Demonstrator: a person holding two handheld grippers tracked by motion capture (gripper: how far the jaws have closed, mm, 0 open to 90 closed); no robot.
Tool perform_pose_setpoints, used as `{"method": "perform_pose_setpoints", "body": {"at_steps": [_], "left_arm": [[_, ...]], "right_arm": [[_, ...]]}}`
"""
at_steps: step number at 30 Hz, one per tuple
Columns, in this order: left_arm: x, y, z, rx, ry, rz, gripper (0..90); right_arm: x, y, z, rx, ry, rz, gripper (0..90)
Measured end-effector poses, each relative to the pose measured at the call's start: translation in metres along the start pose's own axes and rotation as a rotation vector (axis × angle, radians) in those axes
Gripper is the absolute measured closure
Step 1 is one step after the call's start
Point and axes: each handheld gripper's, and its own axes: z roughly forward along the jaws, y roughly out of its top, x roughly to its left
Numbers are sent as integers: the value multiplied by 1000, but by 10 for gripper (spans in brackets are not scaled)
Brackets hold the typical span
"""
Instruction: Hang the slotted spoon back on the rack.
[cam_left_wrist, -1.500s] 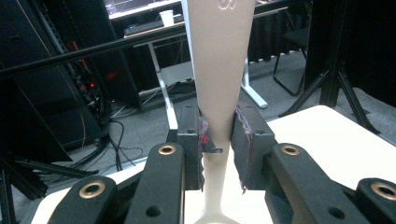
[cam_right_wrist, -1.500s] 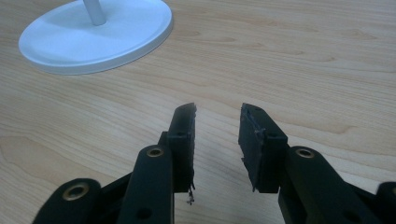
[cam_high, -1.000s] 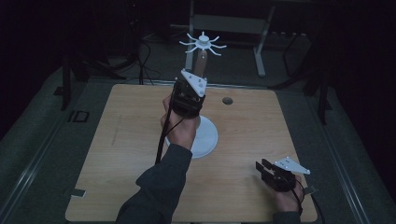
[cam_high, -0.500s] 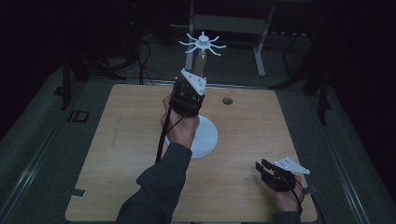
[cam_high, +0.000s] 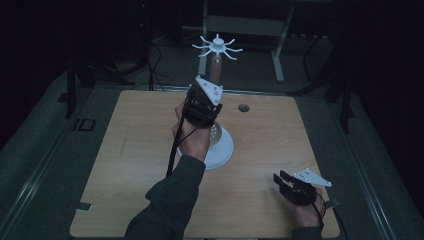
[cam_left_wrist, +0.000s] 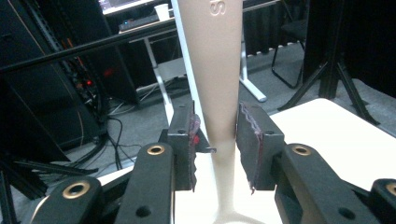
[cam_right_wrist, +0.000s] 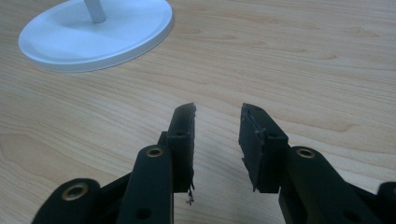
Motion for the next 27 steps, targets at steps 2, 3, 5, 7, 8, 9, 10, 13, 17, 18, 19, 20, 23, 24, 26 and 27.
{"method": "perform_pose_setpoints", "body": {"at_steps": [2,3,5,7,8,9,10,13,17,18,19,20,23,24,26,27], "left_arm": [[0,-1,-1,-2,-8,-1,652],[0,-2,-2,-2,-17,0,652],[-1,-4,-4,-4,-32,8,628],[-2,-6,-6,-4,-45,12,623],[-3,-6,-7,-3,-53,16,617],[-3,-7,-8,-5,-58,18,613],[-3,-8,-9,-9,-62,16,609],[-3,-10,-13,-9,-77,19,599],[-4,-15,-16,-1,-105,28,593],[-4,-17,-17,6,-115,26,593],[-4,-18,-17,9,-122,23,592],[-4,-19,-17,15,-130,26,591],[-5,-23,-18,22,-146,31,591],[-5,-24,-19,25,-153,32,591],[-5,-29,-21,31,-179,28,590],[-5,-32,-21,33,-194,22,584]], "right_arm": [[0,0,0,0,0,-1,656],[0,0,0,0,0,-1,656],[1,0,0,3,2,-2,655],[1,0,1,3,2,-3,655],[1,0,1,2,2,-3,654],[1,0,1,2,2,-4,654],[1,0,0,2,2,-3,654],[1,0,0,3,2,-1,653],[1,0,0,3,1,-2,652],[0,0,0,3,1,-1,652],[0,0,0,2,0,-2,652],[0,0,0,4,0,0,651],[0,-1,0,8,-1,3,650],[-1,-1,1,8,-2,3,650],[-1,-1,1,9,-3,5,649],[-2,-1,1,11,-4,6,649]]}}
